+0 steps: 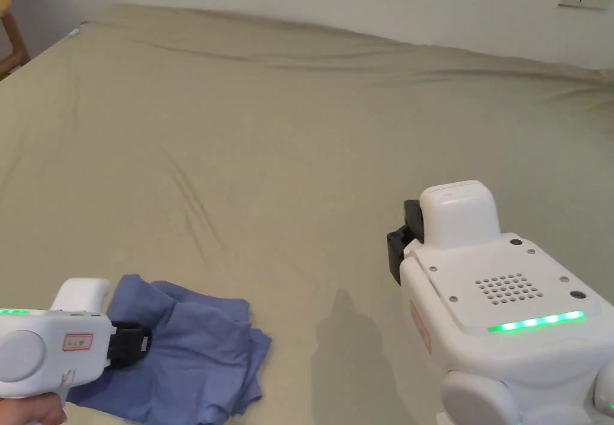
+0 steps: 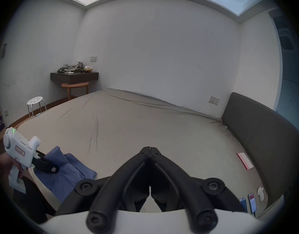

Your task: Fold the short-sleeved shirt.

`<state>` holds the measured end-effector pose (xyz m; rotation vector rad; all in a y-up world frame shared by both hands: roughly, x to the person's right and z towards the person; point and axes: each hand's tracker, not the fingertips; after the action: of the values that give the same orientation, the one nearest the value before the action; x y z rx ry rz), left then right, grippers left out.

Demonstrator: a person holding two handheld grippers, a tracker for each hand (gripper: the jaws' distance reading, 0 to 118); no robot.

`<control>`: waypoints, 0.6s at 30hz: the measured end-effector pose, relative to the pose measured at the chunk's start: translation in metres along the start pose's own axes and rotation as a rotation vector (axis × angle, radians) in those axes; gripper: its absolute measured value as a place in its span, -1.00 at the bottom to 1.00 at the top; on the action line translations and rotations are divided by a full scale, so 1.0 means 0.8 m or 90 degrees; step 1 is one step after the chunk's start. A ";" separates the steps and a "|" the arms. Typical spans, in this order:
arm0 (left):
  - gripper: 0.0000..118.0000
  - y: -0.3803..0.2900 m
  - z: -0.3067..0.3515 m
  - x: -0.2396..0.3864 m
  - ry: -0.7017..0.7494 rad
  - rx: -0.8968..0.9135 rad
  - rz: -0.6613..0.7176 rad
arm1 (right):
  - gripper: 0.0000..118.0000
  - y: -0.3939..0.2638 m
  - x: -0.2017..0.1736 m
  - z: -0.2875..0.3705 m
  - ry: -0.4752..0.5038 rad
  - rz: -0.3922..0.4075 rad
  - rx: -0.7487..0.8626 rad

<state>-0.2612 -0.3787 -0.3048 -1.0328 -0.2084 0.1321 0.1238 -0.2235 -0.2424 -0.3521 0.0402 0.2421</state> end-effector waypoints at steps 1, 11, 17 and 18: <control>-0.49 0.001 0.005 -0.014 0.019 0.004 -0.004 | -1.00 0.000 -0.005 -0.002 0.001 0.002 0.000; -0.50 0.032 0.036 -0.164 0.191 0.028 -0.009 | -1.00 -0.004 -0.043 -0.037 0.017 0.018 -0.037; -0.50 0.055 0.035 -0.245 0.334 0.001 -0.075 | -1.00 -0.007 -0.063 -0.057 0.026 0.038 -0.063; -0.50 0.056 0.035 -0.258 0.347 -0.003 -0.069 | -1.00 -0.007 -0.064 -0.061 0.029 0.039 -0.067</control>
<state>-0.4690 -0.3753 -0.3526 -1.0234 0.2301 -0.2482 0.0757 -0.2571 -0.2819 -0.4621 0.0828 0.2984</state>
